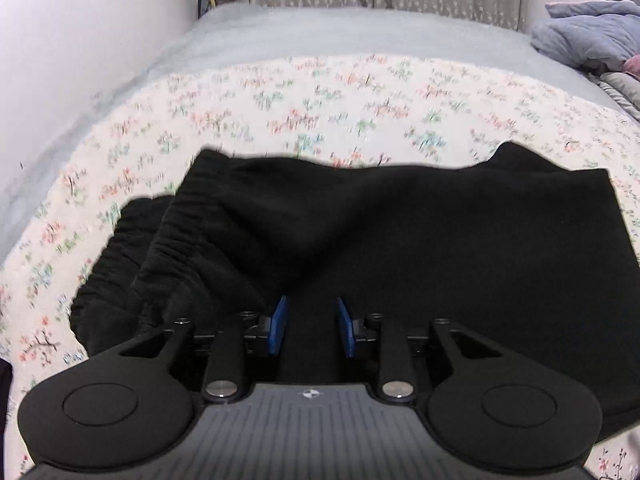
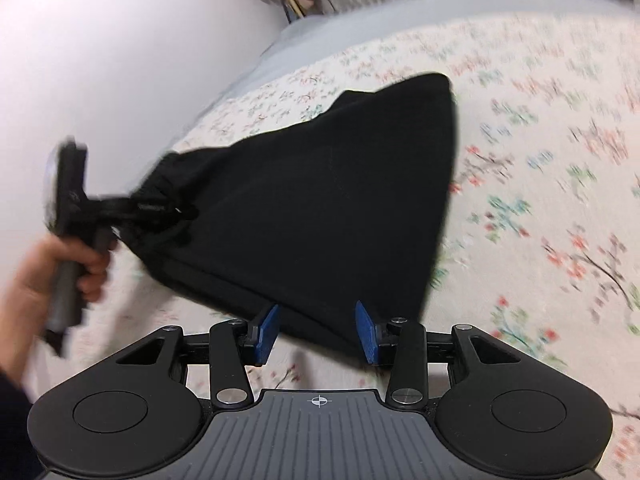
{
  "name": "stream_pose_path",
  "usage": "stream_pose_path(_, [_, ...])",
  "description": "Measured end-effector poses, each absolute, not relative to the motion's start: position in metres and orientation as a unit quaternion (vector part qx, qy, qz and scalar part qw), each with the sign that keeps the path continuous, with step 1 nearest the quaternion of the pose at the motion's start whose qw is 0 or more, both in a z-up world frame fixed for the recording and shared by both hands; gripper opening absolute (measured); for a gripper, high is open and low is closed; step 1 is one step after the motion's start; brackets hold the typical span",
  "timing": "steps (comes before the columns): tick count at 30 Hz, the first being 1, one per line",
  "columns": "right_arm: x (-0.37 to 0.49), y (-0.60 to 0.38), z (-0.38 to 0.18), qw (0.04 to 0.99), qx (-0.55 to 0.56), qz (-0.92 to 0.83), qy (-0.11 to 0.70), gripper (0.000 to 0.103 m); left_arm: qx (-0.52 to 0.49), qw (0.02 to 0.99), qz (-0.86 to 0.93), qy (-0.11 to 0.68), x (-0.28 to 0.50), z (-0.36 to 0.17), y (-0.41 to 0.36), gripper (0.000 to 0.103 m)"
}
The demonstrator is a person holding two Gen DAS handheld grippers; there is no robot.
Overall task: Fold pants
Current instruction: 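Open both tools to release the black pants, then grasp the edge of the folded pants with the right tool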
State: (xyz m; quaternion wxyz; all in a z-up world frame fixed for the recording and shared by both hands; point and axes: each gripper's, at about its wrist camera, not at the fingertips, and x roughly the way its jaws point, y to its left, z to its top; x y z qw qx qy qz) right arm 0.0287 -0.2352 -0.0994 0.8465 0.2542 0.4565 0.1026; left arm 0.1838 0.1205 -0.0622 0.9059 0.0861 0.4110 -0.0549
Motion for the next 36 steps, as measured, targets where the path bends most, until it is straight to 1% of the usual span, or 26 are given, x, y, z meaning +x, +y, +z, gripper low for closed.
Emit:
stream_pose_path(2, [0.019,-0.258,-0.090,0.852,0.283,0.077,0.434,0.042,0.085,0.911,-0.069,0.398,0.176,-0.055,0.117,0.039])
stream_pose_path(3, [0.015,-0.266,-0.085,0.859,0.283,0.064,0.420,0.046,0.084,0.914,-0.080,0.389,0.171,-0.051,0.113,0.039])
stream_pose_path(4, [0.012,-0.271,-0.082,0.865,0.284,0.050,0.410,0.044,0.085,0.917,-0.094,0.379,0.165,-0.047,0.109,0.039])
stream_pose_path(7, [0.013,-0.266,-0.081,0.872,0.277,0.039,0.401,0.028,0.081,0.913,-0.146,0.372,0.152,-0.044,0.089,0.039])
stream_pose_path(10, [0.021,-0.233,-0.087,0.881,0.221,0.059,0.415,0.022,0.096,0.895,-0.181,0.396,0.145,-0.058,0.062,0.039])
stream_pose_path(12, [0.023,-0.211,-0.100,0.875,0.182,0.068,0.443,0.021,0.116,0.883,-0.184,0.416,0.143,-0.071,0.048,0.039])
stream_pose_path(14, [0.019,-0.201,-0.107,0.881,0.145,0.064,0.446,0.021,0.142,0.881,-0.178,0.414,0.139,-0.080,0.039,0.044])
stream_pose_path(16, [0.018,-0.200,-0.104,0.876,0.138,0.066,0.457,0.020,0.146,0.881,-0.174,0.414,0.139,-0.079,0.039,0.048])
stream_pose_path(19, [0.017,-0.195,-0.096,0.867,0.087,0.091,0.482,0.020,0.118,0.881,-0.171,0.425,0.143,-0.077,0.046,0.049])
stream_pose_path(21, [0.012,-0.195,-0.091,0.860,0.060,0.113,0.494,0.024,0.118,0.883,-0.164,0.424,0.143,-0.077,0.044,0.049])
stream_pose_path(22, [0.010,-0.197,-0.091,0.855,0.060,0.123,0.501,0.028,0.120,0.884,-0.161,0.422,0.141,-0.076,0.042,0.049])
stream_pose_path(24, [0.006,-0.208,-0.094,0.848,0.071,0.137,0.507,0.028,0.121,0.888,-0.162,0.414,0.139,-0.073,0.038,0.049])
stream_pose_path(30, [0.001,-0.243,-0.095,0.869,0.139,0.130,0.456,0.028,0.098,0.893,-0.214,0.384,0.130,-0.059,0.009,0.049])
stream_pose_path(32, [0.004,-0.245,-0.098,0.869,0.155,0.123,0.453,0.029,0.098,0.888,-0.233,0.384,0.128,-0.060,-0.009,0.049])
stream_pose_path(36, [0.007,-0.239,-0.093,0.884,0.132,0.126,0.430,0.029,0.110,0.880,-0.264,0.379,0.127,-0.061,-0.049,0.049])
